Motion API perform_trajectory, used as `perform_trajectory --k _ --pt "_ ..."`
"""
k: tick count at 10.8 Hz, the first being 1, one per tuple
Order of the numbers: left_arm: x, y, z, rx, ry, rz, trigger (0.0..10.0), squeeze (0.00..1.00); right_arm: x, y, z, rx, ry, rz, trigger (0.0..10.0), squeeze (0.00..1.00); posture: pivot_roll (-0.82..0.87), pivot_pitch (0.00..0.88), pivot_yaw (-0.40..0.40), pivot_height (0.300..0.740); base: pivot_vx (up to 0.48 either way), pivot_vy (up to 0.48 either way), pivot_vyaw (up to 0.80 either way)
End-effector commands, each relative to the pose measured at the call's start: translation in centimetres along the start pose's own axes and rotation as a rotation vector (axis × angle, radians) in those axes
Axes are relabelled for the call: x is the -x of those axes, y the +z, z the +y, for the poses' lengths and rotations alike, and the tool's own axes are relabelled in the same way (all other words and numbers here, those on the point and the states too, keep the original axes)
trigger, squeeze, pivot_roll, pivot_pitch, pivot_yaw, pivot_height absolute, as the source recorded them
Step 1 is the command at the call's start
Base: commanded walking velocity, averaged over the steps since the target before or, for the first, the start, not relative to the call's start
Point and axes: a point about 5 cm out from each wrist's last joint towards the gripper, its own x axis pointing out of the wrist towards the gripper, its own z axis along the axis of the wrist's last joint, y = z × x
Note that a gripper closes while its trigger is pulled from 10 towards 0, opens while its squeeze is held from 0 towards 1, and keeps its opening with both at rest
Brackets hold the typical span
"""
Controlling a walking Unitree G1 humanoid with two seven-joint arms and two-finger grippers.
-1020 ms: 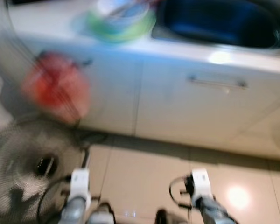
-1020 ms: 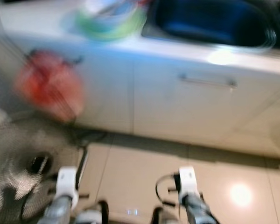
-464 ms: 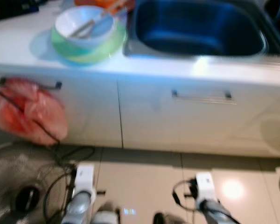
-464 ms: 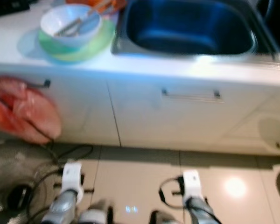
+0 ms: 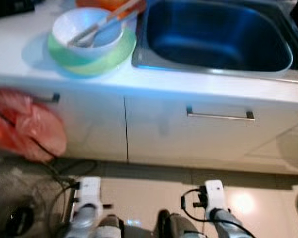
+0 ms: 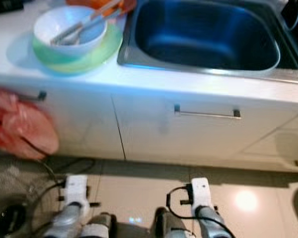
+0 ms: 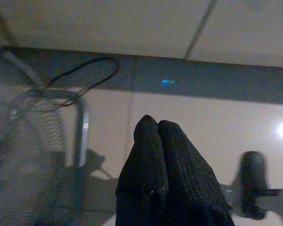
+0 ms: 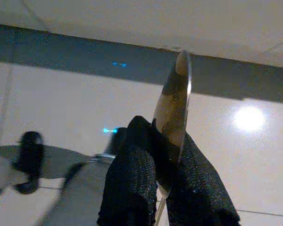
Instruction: Kitchen organization
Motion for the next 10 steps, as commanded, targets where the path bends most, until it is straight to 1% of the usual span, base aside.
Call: perform_trajectory --k 1,5,7,10 --pt "0.39 -1.06 -0.14 0.003 -0.004 0.032 10.0 0.00 0.28 -0.98 -0.02 -0.005 -0.001 0.035 10.0 0.00 0.17 0.237 -0.043 0.740 0.000 0.000 0.00" --pt "0.37 -0.97 -0.19 0.003 -0.006 0.026 10.0 0.00 0.30 -1.06 -0.02 -0.003 0.001 0.039 10.0 0.00 0.17 0.238 -0.042 0.740 0.000 0.000 0.00" --pt "0.44 -1.33 -0.16 -0.007 -0.004 0.050 10.0 0.00 0.32 -1.14 -0.01 -0.001 0.000 0.044 10.0 0.00 0.17 0.237 -0.042 0.740 0.000 0.000 0.00" --pt "0.47 -1.42 -0.14 -0.009 -0.002 0.054 10.0 0.00 0.34 -1.22 -0.06 0.002 -0.001 0.049 10.0 0.00 0.17 0.234 -0.044 0.740 0.000 0.000 0.00"
